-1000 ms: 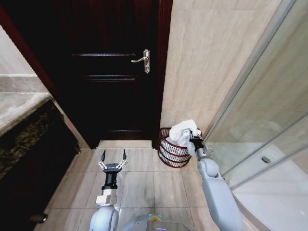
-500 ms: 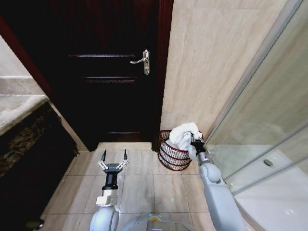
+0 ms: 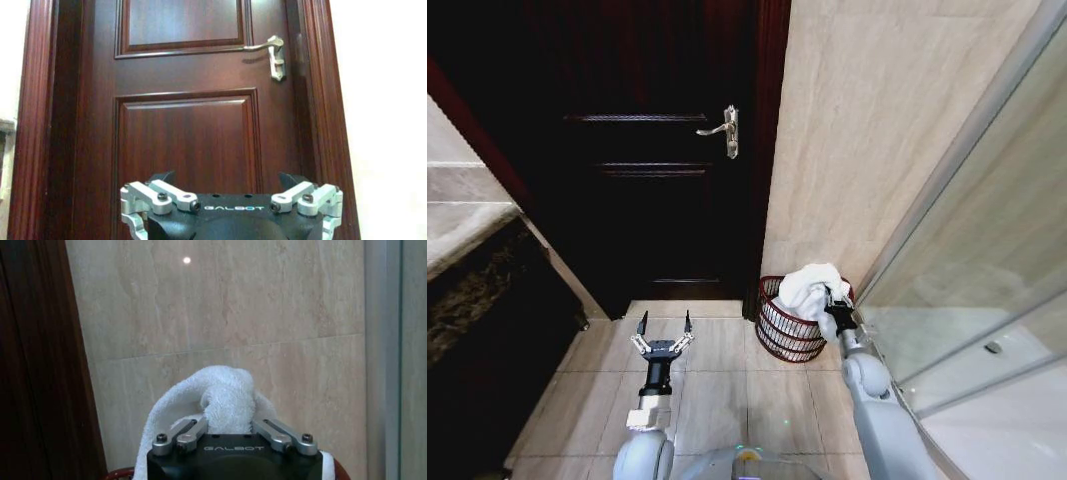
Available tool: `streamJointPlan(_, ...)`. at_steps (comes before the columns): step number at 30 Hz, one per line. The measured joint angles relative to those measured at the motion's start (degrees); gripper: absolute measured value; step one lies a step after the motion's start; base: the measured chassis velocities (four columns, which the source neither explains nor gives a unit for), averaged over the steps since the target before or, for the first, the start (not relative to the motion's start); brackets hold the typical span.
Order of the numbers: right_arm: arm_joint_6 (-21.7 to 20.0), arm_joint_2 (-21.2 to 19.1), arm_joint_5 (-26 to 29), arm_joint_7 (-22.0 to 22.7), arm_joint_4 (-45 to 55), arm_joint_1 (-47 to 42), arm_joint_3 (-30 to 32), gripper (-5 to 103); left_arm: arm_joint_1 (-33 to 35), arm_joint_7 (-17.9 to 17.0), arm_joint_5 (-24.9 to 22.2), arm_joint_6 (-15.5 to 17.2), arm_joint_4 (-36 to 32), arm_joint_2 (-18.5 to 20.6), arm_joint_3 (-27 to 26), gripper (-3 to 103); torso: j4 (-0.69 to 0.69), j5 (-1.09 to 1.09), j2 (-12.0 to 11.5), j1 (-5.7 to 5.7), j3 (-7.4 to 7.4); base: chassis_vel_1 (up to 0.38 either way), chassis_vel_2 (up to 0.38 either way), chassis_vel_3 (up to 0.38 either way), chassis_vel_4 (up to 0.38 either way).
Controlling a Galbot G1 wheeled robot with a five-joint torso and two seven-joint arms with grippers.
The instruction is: Discard the used towel into the hamper.
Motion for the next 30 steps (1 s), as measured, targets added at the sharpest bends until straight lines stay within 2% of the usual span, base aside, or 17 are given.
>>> streamJointPlan(11,1.33,1.43,-1.36,0.54,2.74,-4.77,-0.11,13,-0.05,0.01,-0.45,0.03,-0.16,0.00,-0.12,100,-0.01,0.00,0.00,0.01,0.01,-0.048,0.040,0.044,-0.048)
streamJointPlan(23,2.03,1.57,-2.34,1.07,2.79,-4.35,0.25,13,-0.62,0.17,-0.89,0.58,0.42,0.00,0.54,100,-0.01,0.00,0.00,0.00,0.00,0.000,0.000,0.000,0.000)
streamJointPlan(26,0.12,1.12,-3.14,1.49,2.80,-2.61,0.13,13,-0.65,0.27,-0.89,0.78,0.32,0.00,0.59,100,-0.01,0.01,0.00,0.01,0.00,0.000,0.000,0.000,0.000)
streamJointPlan(28,-3.73,0.09,-4.30,1.85,2.75,0.01,-0.17,13,-0.62,0.30,-0.90,0.82,0.28,0.00,0.55,100,0.00,0.00,0.00,0.00,0.00,0.000,0.000,0.000,0.000)
streamJointPlan(29,-3.73,0.09,-4.30,1.85,2.75,0.01,-0.17,13,-0.62,0.30,-0.90,0.82,0.28,0.00,0.55,100,0.00,0.00,0.00,0.00,0.00,0.000,0.000,0.000,0.000)
streamJointPlan(30,-7.21,-0.80,-4.42,2.01,2.88,1.54,-0.45,13,-0.57,0.31,-0.91,0.82,0.23,0.00,0.45,100,0.00,0.01,0.00,0.01,0.01,0.000,0.000,0.000,0.000)
